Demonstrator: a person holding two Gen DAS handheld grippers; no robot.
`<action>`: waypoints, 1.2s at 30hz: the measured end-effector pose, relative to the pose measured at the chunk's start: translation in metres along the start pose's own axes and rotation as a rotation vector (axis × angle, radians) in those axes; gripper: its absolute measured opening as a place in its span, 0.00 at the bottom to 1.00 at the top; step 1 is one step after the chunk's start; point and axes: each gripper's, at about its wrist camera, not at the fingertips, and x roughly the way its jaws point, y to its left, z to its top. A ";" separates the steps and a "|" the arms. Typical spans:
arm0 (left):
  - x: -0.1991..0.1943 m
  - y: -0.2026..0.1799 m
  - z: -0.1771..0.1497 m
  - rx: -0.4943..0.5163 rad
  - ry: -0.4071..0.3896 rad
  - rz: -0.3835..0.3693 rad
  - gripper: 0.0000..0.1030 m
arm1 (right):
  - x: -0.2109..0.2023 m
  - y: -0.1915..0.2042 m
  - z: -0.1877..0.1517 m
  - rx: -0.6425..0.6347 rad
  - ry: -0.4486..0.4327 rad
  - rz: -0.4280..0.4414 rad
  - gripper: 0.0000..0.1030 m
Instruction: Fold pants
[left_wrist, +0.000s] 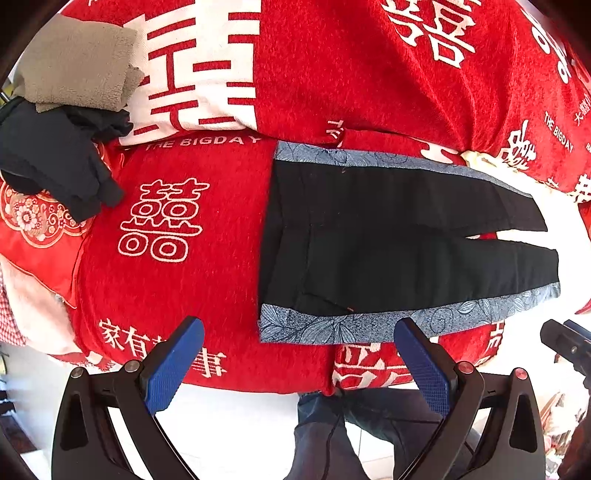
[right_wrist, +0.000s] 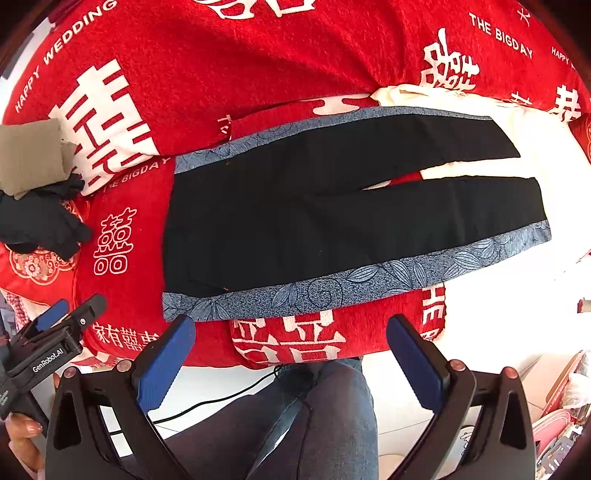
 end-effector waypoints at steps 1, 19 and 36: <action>0.000 0.000 0.000 0.000 -0.001 0.003 1.00 | -0.001 0.000 0.000 0.001 -0.004 0.002 1.00; 0.017 -0.006 -0.010 0.007 0.064 0.024 1.00 | 0.009 -0.009 -0.015 0.031 0.027 0.031 1.00; 0.103 0.007 -0.017 -0.180 0.122 -0.047 1.00 | 0.069 -0.042 -0.002 0.064 0.146 0.232 1.00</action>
